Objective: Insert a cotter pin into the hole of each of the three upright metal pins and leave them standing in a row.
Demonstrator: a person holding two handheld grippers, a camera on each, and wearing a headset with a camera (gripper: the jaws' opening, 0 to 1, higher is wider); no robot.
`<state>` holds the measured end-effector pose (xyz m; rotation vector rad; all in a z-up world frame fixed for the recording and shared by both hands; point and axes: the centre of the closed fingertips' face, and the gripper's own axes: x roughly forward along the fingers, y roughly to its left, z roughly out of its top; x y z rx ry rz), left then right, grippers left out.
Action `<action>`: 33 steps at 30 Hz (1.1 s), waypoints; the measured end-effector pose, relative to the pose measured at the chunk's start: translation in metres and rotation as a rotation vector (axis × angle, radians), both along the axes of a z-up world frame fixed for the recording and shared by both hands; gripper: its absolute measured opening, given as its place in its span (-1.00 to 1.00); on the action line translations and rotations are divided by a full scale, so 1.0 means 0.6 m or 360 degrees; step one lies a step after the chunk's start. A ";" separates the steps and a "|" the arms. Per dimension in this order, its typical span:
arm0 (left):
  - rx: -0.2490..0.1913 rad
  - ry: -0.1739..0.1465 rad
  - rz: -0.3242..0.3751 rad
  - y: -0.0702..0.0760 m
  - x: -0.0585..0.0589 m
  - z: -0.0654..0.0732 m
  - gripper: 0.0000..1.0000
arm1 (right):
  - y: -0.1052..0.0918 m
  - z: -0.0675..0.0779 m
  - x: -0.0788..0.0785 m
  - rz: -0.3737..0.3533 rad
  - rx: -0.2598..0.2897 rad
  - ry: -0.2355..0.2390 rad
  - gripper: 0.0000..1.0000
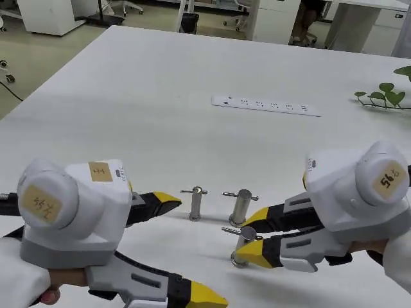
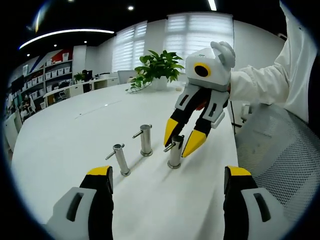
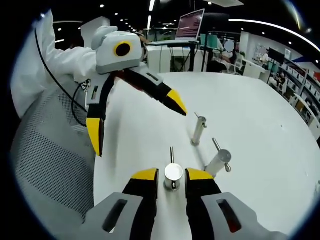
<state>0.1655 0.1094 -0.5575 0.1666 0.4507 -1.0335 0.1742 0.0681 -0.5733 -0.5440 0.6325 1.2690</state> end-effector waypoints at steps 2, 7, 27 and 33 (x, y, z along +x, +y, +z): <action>-0.0014 0.0009 0.0027 0.003 0.003 0.001 0.83 | 0.001 -0.002 0.004 -0.0018 0.0002 -0.0001 -0.69; -0.0021 0.0014 0.0056 0.009 0.005 0.003 0.97 | 0.003 -0.005 0.003 -0.0005 0.0000 0.0012 -0.76; 0.0019 0.0090 0.0013 0.010 -0.013 -0.011 0.97 | -0.007 -0.006 -0.007 0.0120 -0.0056 0.0008 -0.84; 0.0002 0.0124 -0.0008 0.008 -0.021 -0.008 0.97 | -0.033 0.013 0.003 0.0173 -0.0073 -0.0035 -0.84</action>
